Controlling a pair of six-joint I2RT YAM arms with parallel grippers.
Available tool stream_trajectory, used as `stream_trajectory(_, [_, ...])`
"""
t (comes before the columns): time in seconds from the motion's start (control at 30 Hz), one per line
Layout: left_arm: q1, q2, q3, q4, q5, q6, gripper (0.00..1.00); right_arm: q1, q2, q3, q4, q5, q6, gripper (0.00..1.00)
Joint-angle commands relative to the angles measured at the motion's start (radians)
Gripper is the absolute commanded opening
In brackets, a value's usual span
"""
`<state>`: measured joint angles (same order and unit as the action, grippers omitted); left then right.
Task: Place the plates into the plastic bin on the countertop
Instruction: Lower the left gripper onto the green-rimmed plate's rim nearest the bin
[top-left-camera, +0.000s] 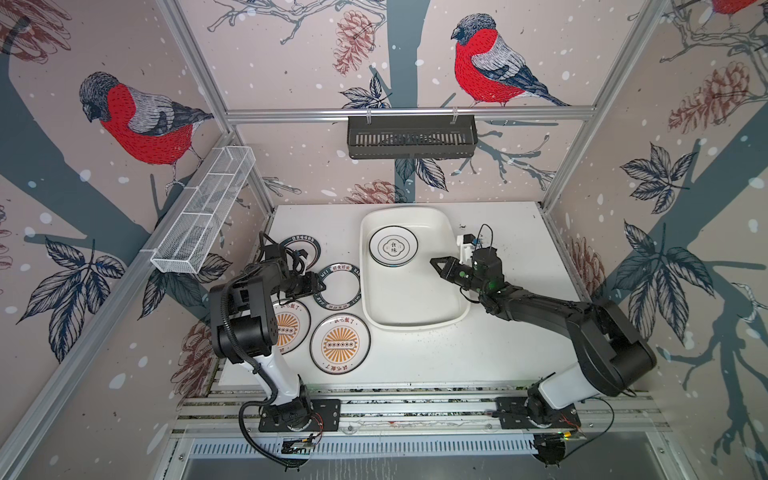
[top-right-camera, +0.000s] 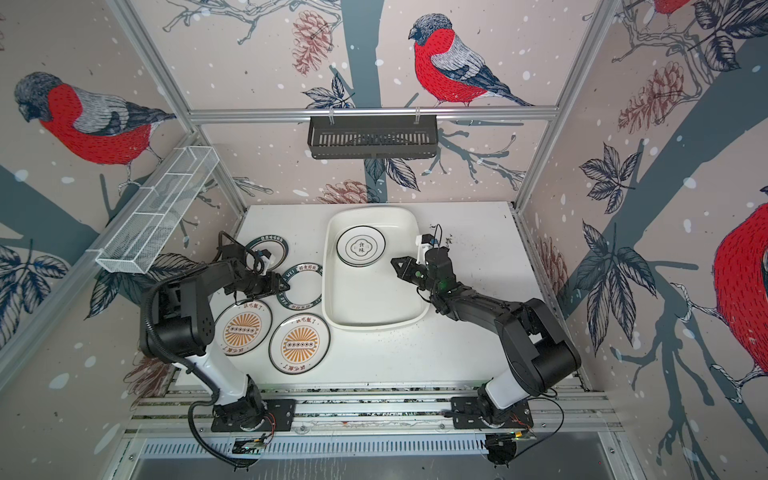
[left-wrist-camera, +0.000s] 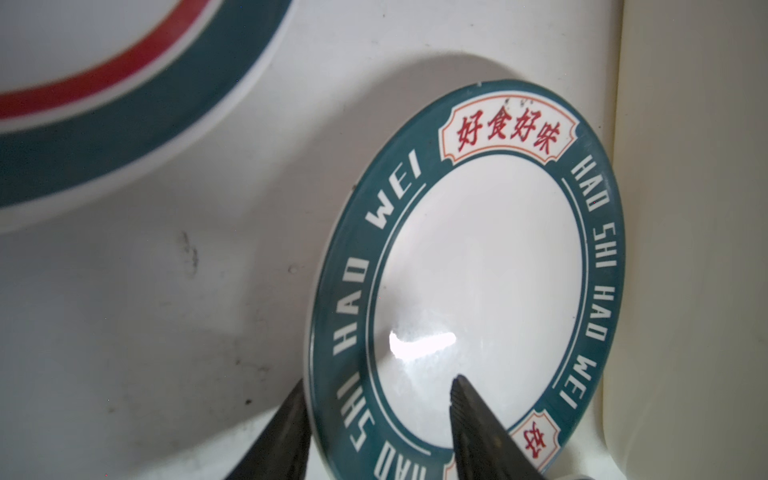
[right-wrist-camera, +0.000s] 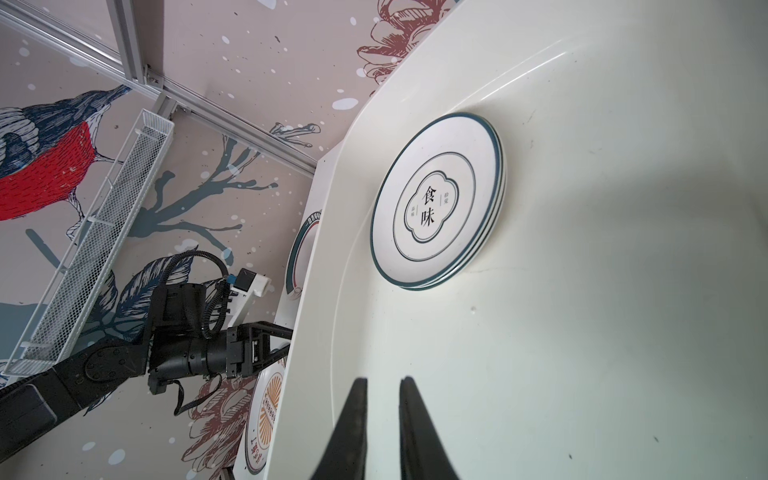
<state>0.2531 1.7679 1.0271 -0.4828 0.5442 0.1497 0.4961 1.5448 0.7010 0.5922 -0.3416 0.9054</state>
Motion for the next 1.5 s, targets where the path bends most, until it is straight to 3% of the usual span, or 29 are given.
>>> stream_trajectory(0.0, [0.002, 0.0, 0.011, -0.008, 0.075, 0.031, 0.53, 0.002, 0.011, 0.003, 0.06, -0.019, 0.019, 0.17])
stream_trajectory(1.3, [0.007, 0.085, 0.043, -0.011, 0.196, 0.034, 0.41, 0.009, 0.073, 0.017, 0.086, -0.042, 0.044, 0.15])
stream_trajectory(1.47, [0.017, 0.099, 0.044, -0.007, 0.208, 0.034, 0.36, 0.01, 0.081, 0.024, 0.087, -0.043, 0.043, 0.15])
